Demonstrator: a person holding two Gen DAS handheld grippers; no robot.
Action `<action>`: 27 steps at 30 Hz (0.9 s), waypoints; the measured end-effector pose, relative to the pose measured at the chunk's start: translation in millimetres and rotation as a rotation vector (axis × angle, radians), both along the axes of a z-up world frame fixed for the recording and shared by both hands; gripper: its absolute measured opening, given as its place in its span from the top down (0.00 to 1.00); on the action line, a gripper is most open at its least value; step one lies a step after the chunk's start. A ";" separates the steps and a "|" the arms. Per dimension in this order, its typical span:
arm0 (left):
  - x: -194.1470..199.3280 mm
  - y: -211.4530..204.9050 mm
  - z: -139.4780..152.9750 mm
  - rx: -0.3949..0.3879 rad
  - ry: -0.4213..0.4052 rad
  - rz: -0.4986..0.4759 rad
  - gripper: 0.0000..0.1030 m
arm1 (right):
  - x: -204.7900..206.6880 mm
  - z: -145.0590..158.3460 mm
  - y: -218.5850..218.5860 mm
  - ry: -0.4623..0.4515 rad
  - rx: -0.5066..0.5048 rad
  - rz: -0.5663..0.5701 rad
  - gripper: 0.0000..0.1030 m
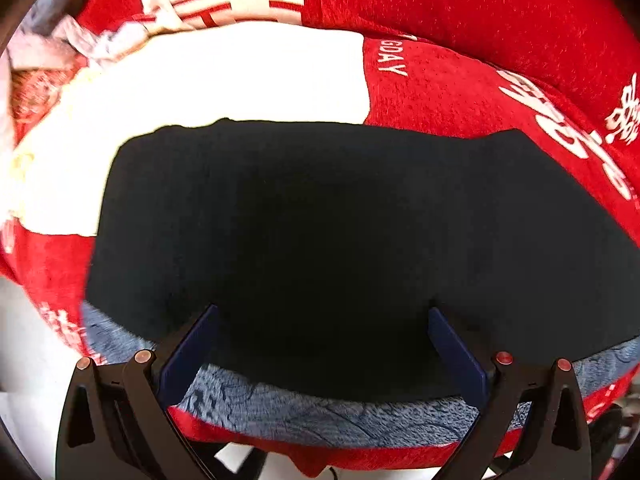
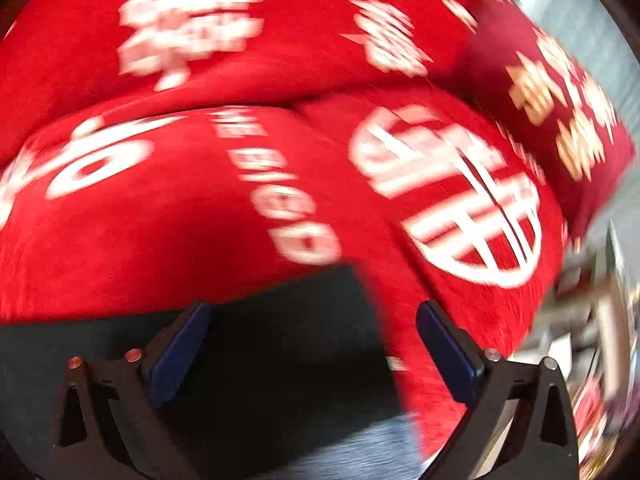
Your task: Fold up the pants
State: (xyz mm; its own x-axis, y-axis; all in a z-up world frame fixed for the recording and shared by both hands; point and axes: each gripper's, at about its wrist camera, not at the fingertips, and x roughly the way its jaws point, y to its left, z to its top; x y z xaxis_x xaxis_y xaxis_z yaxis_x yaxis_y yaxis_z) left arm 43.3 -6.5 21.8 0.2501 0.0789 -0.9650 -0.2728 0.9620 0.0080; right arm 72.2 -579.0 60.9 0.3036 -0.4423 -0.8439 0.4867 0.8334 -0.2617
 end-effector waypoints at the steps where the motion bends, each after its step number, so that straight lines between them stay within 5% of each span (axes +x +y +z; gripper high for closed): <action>1: -1.7 -10.8 4.4 -0.003 -0.006 -0.013 0.00 | -6.9 9.5 5.6 -0.032 -0.003 0.001 0.03; 4: -1.7 -51.9 11.1 -0.051 -0.026 -0.106 0.00 | -28.2 28.3 70.2 -0.121 0.088 0.173 0.03; 8: -8.9 -116.7 19.6 0.025 -0.053 -0.255 0.00 | -61.0 18.4 202.3 -0.110 0.168 0.505 0.03; 11: -12.9 -122.8 8.3 0.063 -0.029 -0.278 0.00 | -81.8 -5.2 282.1 -0.056 0.159 0.693 0.03; 13: -20.8 -104.3 11.7 0.003 -0.035 -0.245 0.00 | -84.5 -22.4 294.6 -0.006 0.129 0.721 0.03; 16: -31.7 -80.8 12.3 0.028 -0.040 -0.195 0.00 | -86.4 -34.1 261.7 0.016 0.126 0.658 0.01; 23: -53.5 -11.1 1.8 -0.008 -0.055 -0.099 0.00 | -103.8 -31.3 94.6 -0.017 0.168 0.279 0.00; 27: -72.7 4.5 -6.5 0.066 -0.020 -0.053 0.00 | -109.4 -30.3 24.4 -0.044 0.187 0.098 0.00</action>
State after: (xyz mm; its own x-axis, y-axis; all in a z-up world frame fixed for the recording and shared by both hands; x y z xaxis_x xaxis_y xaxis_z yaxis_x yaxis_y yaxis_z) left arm -29.4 -1.9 15.3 0.2748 0.1279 -0.9529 -0.2224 0.9727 0.0665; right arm -37.2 -554.5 30.6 0.3758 -0.2456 -0.8935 0.4081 0.9095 -0.0783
